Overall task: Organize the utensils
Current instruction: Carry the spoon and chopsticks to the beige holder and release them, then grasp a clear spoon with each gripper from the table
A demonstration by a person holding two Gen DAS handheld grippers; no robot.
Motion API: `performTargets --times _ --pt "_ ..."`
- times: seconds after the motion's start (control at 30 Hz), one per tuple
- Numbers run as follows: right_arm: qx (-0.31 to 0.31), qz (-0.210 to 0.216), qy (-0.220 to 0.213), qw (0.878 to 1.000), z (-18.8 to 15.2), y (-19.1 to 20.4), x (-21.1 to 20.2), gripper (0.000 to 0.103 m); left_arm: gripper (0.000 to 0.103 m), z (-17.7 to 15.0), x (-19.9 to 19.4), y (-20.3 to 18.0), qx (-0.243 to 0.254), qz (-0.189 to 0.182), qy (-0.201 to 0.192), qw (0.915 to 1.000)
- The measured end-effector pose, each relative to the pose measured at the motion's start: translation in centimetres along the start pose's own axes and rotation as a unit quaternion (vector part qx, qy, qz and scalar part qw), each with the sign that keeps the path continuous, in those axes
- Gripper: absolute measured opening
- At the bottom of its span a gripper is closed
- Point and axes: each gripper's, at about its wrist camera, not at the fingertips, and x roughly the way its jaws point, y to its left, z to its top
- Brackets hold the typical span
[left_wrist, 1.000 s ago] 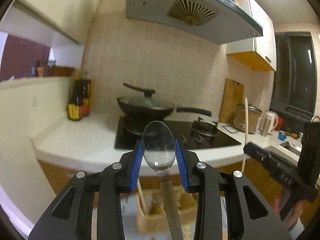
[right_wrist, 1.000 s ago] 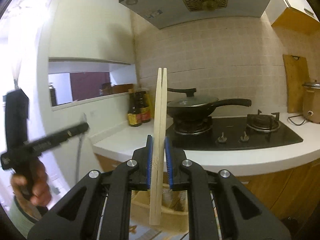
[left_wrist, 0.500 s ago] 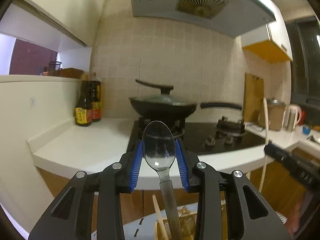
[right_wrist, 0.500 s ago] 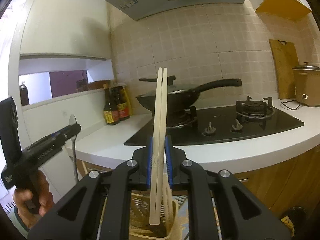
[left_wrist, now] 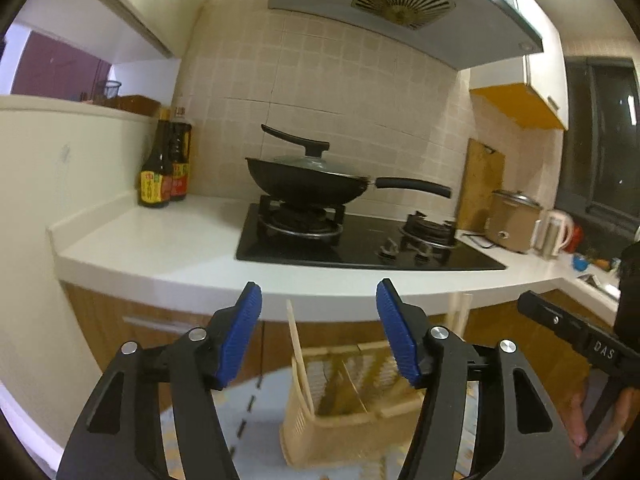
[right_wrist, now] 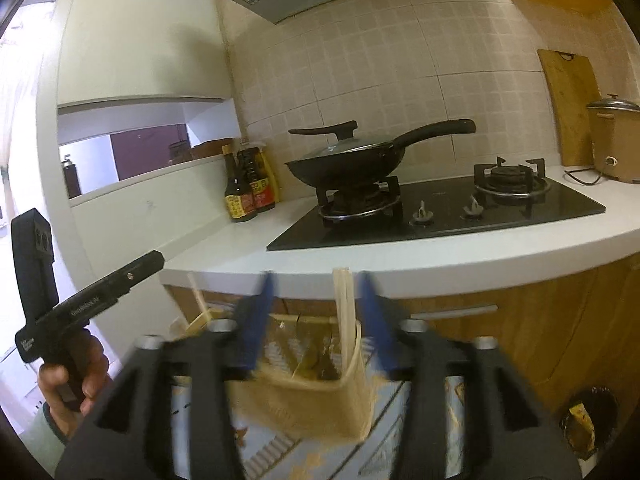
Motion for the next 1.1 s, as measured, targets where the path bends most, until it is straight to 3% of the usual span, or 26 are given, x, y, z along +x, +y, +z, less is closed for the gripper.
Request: performTargets --times 0.17,0.27,0.47,0.63,0.77,0.9,1.03,1.1 --pt "0.005 -0.002 0.027 1.000 -1.7 1.2 -3.7 0.053 0.058 -1.6 -3.8 -0.5 -0.001 -0.016 0.040 0.9991" --pt "-0.003 -0.020 0.066 0.998 -3.0 2.5 -5.1 0.053 0.061 -3.1 -5.7 -1.1 0.010 -0.019 0.062 0.9978" --pt "-0.015 -0.049 0.192 0.980 -7.2 4.9 -5.6 0.053 0.061 -6.7 -7.7 -2.3 0.033 0.013 0.137 0.9900" --pt "-0.014 -0.053 0.275 0.960 -11.6 6.0 -5.4 0.053 0.061 -11.1 -7.8 -1.6 0.005 0.009 0.229 0.9734" --pt "-0.001 -0.041 0.320 0.947 -14.8 6.7 -5.3 0.053 0.059 -15.0 -7.9 -1.2 -0.015 0.001 0.305 0.9523" --pt "0.035 -0.029 0.353 0.935 -17.8 6.7 -5.0 0.053 0.054 -18.0 -8.5 -2.2 0.005 0.005 0.343 0.9393" --pt "0.037 -0.019 0.375 0.926 -19.5 7.4 -4.9 0.039 0.045 -20.3 -8.8 -3.0 0.013 0.003 0.370 0.9291" --pt "0.027 -0.023 0.379 0.925 -19.9 7.9 -4.8 0.037 0.037 -21.1 -8.8 -3.4 0.016 0.002 0.381 0.9245"
